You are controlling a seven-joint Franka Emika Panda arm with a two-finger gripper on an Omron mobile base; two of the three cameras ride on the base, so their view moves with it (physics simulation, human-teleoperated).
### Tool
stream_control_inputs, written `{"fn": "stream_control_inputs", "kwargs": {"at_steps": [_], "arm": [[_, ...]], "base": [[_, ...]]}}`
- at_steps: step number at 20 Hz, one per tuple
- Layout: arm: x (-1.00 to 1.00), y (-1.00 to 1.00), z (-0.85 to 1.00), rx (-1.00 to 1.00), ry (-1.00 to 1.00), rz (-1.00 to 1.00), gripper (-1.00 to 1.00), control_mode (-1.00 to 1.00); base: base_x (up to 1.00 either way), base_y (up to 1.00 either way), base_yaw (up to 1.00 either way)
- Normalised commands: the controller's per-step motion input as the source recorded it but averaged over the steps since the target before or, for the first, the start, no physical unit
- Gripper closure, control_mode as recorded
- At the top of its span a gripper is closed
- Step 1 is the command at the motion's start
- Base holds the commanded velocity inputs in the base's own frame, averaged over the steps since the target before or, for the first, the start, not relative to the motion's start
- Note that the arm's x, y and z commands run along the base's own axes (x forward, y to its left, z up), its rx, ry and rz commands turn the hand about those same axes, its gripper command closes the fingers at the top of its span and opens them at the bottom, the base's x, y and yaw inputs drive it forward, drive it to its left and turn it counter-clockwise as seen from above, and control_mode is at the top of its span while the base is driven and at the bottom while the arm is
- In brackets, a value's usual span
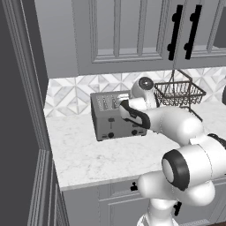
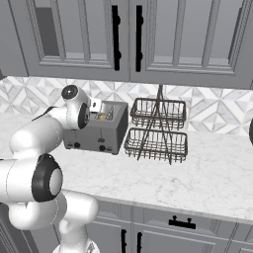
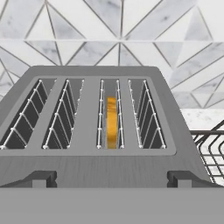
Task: Start the toaster. Once the lever pops up, take the bread to the plate on the dining counter.
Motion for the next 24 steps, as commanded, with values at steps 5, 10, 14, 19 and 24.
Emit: {"fn": "stream_control_inputs", "kwargs": {"at_steps": [5, 10, 14, 19, 24], "arm": [[0.0, 0.0, 0.0, 0.0, 0.0, 0.0, -1.0, -1.0], [0.0, 0.0, 0.0, 0.0, 0.0, 0.0, -1.0, -1.0], [0.0, 0.0, 0.0, 0.0, 0.0, 0.0, -1.0, -1.0], [0.0, 0.0, 0.0, 0.0, 0.0, 0.0, -1.0, -1.0], [0.0, 0.0, 0.0, 0.0, 0.0, 0.0, -1.0, -1.0]], "base": [[0.0, 0.0, 0.0], [0.0, 0.0, 0.0], [0.0, 0.0, 0.0], [0.0, 0.0, 0.0], [0.0, 0.0, 0.0]]}}
